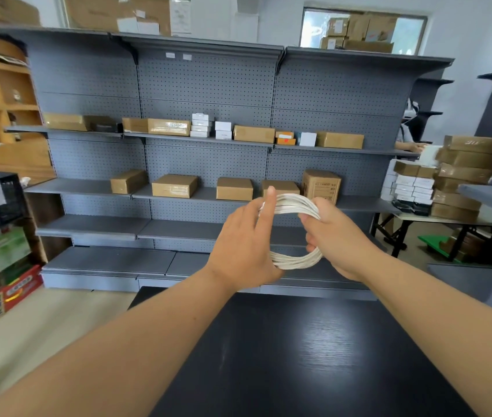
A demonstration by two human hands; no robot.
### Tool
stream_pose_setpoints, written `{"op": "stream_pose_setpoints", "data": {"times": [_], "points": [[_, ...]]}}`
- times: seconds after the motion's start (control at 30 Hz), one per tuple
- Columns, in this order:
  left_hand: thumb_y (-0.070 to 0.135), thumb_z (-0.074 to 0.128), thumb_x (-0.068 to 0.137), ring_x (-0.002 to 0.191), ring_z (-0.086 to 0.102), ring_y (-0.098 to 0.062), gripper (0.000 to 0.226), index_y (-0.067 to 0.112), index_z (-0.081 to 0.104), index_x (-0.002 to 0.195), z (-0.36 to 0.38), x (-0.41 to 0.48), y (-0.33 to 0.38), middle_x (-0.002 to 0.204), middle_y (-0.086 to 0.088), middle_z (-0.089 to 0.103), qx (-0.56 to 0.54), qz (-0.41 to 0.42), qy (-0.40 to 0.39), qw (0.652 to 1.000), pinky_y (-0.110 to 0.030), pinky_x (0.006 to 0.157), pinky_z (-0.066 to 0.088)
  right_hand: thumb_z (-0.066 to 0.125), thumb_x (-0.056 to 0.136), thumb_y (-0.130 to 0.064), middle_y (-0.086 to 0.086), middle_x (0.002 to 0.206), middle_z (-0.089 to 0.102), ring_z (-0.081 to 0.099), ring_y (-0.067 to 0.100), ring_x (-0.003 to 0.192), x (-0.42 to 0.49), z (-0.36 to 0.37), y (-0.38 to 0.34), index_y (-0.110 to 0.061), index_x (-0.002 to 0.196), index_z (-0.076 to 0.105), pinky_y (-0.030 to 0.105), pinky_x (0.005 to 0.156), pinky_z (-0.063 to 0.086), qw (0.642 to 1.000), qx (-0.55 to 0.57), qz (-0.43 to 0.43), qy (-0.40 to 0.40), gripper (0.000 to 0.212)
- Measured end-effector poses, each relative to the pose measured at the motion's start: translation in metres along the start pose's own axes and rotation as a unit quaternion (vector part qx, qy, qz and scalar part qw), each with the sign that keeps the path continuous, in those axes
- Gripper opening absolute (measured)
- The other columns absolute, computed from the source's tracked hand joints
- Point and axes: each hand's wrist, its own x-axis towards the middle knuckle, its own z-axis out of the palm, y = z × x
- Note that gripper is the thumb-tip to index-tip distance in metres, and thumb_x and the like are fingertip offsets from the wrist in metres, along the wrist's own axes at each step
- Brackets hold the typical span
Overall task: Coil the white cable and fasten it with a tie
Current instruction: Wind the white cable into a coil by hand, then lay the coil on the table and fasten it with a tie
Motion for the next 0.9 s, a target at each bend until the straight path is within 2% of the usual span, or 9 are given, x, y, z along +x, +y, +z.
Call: {"op": "stream_pose_setpoints", "data": {"times": [0.13,0.2,0.3,0.4,0.47,0.67,0.73,0.83,0.9], "points": [[0.038,0.079,0.053,0.088,0.055,-0.029,0.126,0.012,-0.004,0.144,0.003,0.003,-0.003,0.106,-0.011,0.056,-0.029,-0.027,-0.002,0.999,-0.035,0.078,0.045,0.040,0.096,-0.014,0.000,0.067,0.039,0.037,0.014,0.057,-0.003,-0.003,-0.005,-0.021,0.078,0.045,0.035,0.060,0.039,0.997,-0.070,-0.010,-0.008,0.020],[0.036,0.079,0.054,0.084,0.056,-0.028,0.123,0.007,0.000,0.145,0.006,0.003,-0.005,0.101,-0.011,0.058,-0.030,-0.035,-0.001,0.999,-0.035,0.073,0.045,0.040,0.096,-0.015,0.000,0.069,0.042,0.043,0.015,0.057,-0.004,-0.004,-0.007,-0.018,0.082,0.047,0.036,0.063,0.043,0.993,-0.116,-0.014,-0.011,0.016],[0.037,0.076,0.058,0.084,0.059,-0.030,0.103,0.000,0.028,0.142,0.005,0.005,-0.010,0.099,-0.012,0.062,-0.010,-0.034,-0.015,0.999,-0.037,0.073,0.047,0.040,0.097,-0.017,0.000,0.075,0.047,0.054,0.015,0.061,-0.004,-0.005,-0.010,-0.009,0.096,0.049,0.039,0.070,0.050,0.985,-0.172,-0.024,-0.015,0.012],[0.031,0.076,0.059,0.076,0.060,-0.031,0.063,0.005,0.057,0.114,0.002,0.008,-0.010,0.086,-0.009,0.063,-0.013,-0.033,-0.022,0.999,-0.034,0.066,0.046,0.040,0.096,-0.018,0.002,0.084,0.051,0.063,0.024,0.078,-0.006,-0.006,-0.011,-0.009,0.098,0.049,0.039,0.073,0.049,0.976,-0.216,-0.028,-0.019,0.013],[0.028,0.074,0.062,0.074,0.058,-0.032,0.046,0.007,0.058,0.100,-0.001,0.009,-0.011,0.082,-0.008,0.063,-0.009,-0.036,-0.047,0.998,-0.033,0.062,0.044,0.040,0.096,-0.019,0.005,0.088,0.054,0.064,0.026,0.083,-0.006,-0.005,-0.010,-0.009,0.099,0.050,0.037,0.073,0.048,0.975,-0.221,-0.023,-0.023,0.015],[0.029,0.059,0.079,0.079,0.058,-0.032,0.023,0.012,0.052,0.094,-0.010,0.009,-0.017,0.088,-0.007,0.065,0.043,-0.025,-0.113,0.992,-0.034,0.063,0.042,0.043,0.096,-0.024,0.008,0.091,0.060,0.054,0.020,0.081,-0.004,-0.001,0.000,-0.012,0.094,0.051,0.035,0.073,0.040,0.974,-0.219,0.000,-0.054,0.014],[0.030,0.056,0.082,0.079,0.058,-0.032,0.020,0.014,0.053,0.095,-0.013,0.008,-0.019,0.087,-0.007,0.066,0.059,-0.017,-0.136,0.989,-0.032,0.061,0.040,0.049,0.093,-0.027,0.007,0.089,0.060,0.052,0.020,0.082,-0.003,-0.001,0.004,-0.012,0.093,0.054,0.040,0.079,0.044,0.981,-0.179,0.028,-0.070,0.016],[0.033,0.053,0.085,0.083,0.060,-0.031,0.021,0.018,0.056,0.099,-0.017,0.007,-0.025,0.090,-0.005,0.067,0.078,-0.018,-0.174,0.981,-0.031,0.063,0.041,0.062,0.084,-0.040,0.000,0.103,0.061,0.055,0.014,0.092,-0.005,-0.002,0.004,-0.015,0.112,0.054,0.039,0.091,0.046,0.980,-0.159,0.045,-0.110,0.038],[0.033,0.052,0.086,0.083,0.060,-0.030,0.019,0.018,0.056,0.097,-0.019,0.007,-0.025,0.090,-0.005,0.066,0.091,-0.023,-0.215,0.972,-0.029,0.061,0.038,0.072,0.072,-0.050,-0.005,0.127,0.053,0.052,0.012,0.111,-0.006,-0.002,0.000,-0.022,0.133,0.038,0.030,0.096,0.041,0.961,-0.244,0.022,-0.126,0.075]]}}
